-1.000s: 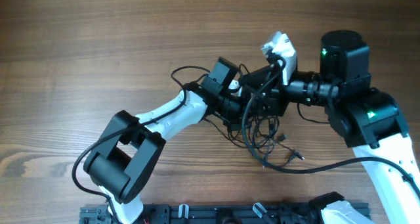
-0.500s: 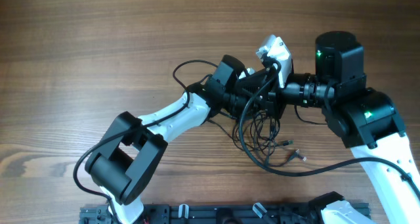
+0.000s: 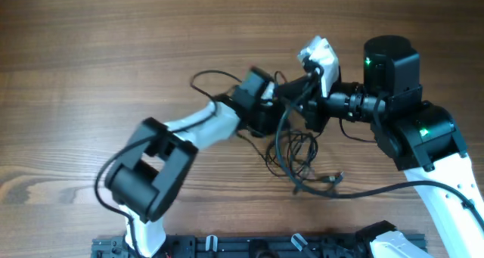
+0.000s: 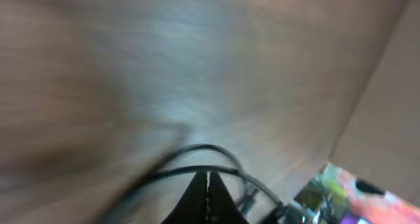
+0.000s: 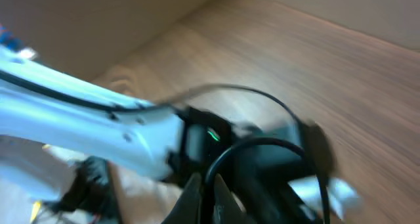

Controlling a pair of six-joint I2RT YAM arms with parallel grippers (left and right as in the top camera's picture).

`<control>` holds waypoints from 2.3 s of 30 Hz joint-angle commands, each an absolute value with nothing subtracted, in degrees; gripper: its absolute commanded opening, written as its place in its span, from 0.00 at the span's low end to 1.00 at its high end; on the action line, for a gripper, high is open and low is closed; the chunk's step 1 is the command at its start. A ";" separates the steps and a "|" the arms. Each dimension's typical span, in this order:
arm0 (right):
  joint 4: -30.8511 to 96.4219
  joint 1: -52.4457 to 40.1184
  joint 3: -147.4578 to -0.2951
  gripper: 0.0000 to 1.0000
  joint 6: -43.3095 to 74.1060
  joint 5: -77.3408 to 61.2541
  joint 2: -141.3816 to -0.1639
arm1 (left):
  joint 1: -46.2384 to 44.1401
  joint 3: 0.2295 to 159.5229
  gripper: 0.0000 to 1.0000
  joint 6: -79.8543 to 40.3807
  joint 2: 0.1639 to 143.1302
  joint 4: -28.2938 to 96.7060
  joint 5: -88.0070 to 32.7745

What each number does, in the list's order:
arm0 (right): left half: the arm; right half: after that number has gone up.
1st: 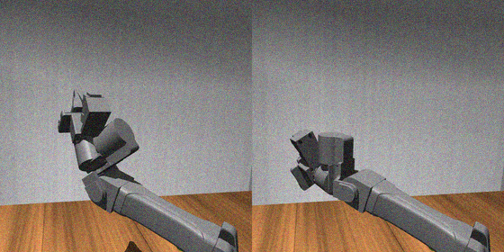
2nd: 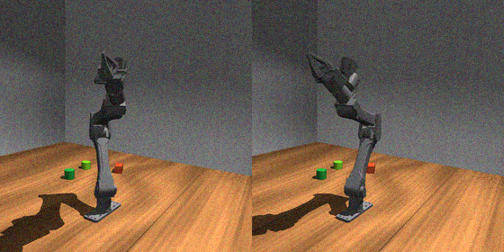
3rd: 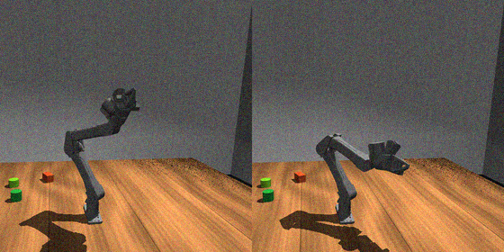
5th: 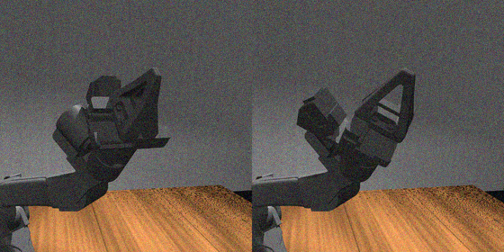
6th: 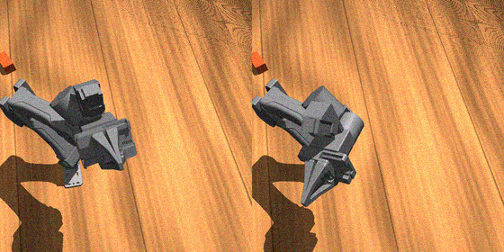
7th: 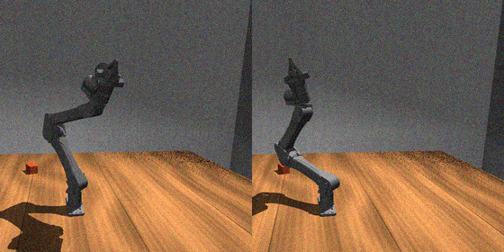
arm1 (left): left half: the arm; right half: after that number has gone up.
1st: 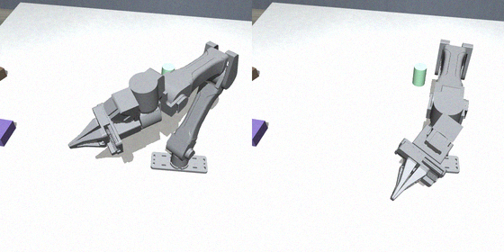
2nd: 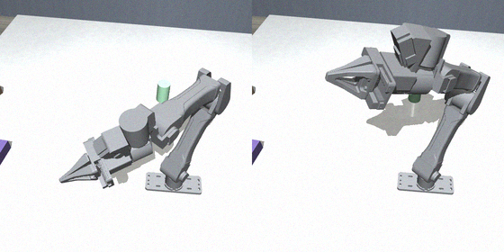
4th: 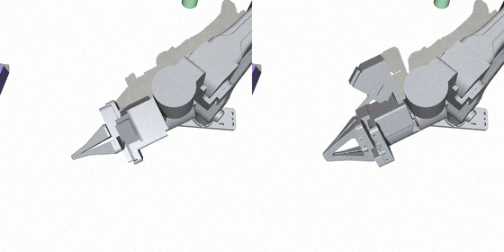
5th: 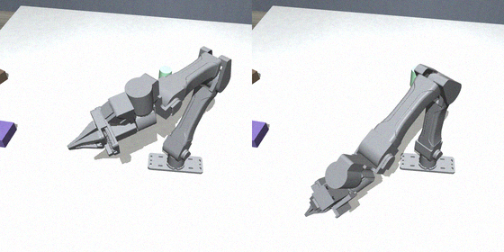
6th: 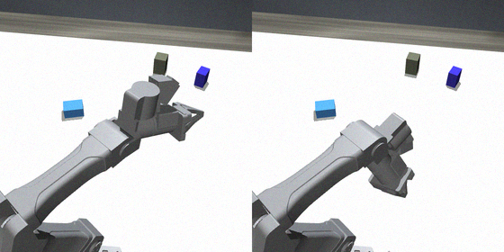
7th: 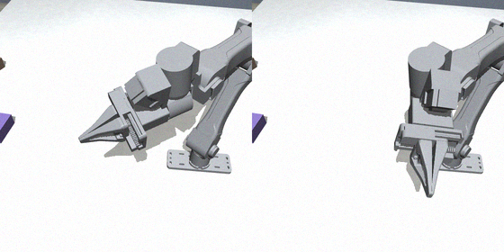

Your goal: Untangle cables

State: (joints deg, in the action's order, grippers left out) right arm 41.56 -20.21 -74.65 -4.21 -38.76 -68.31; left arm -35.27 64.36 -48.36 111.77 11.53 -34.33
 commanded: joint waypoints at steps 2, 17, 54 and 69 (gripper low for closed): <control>40.77 -20.40 -75.75 0.04 2.09 -21.96 -65.60 | -22.50 64.53 0.04 -37.71 102.56 18.39 -33.52; 64.29 -20.40 -75.31 0.04 28.49 5.17 -69.71 | -10.41 64.51 0.13 -36.21 92.86 28.16 -25.63; 59.51 -2.50 -67.02 0.60 19.57 -11.51 -97.41 | -44.05 76.62 0.47 -25.65 114.39 29.89 -13.32; 54.87 -2.28 -63.99 0.54 19.49 -12.16 -97.41 | -46.06 73.47 0.20 -25.91 119.66 28.88 -4.27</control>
State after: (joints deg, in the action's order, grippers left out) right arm 55.16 -2.42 -64.20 19.81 -11.16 -96.55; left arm -45.76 76.14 -26.37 117.21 29.54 -8.60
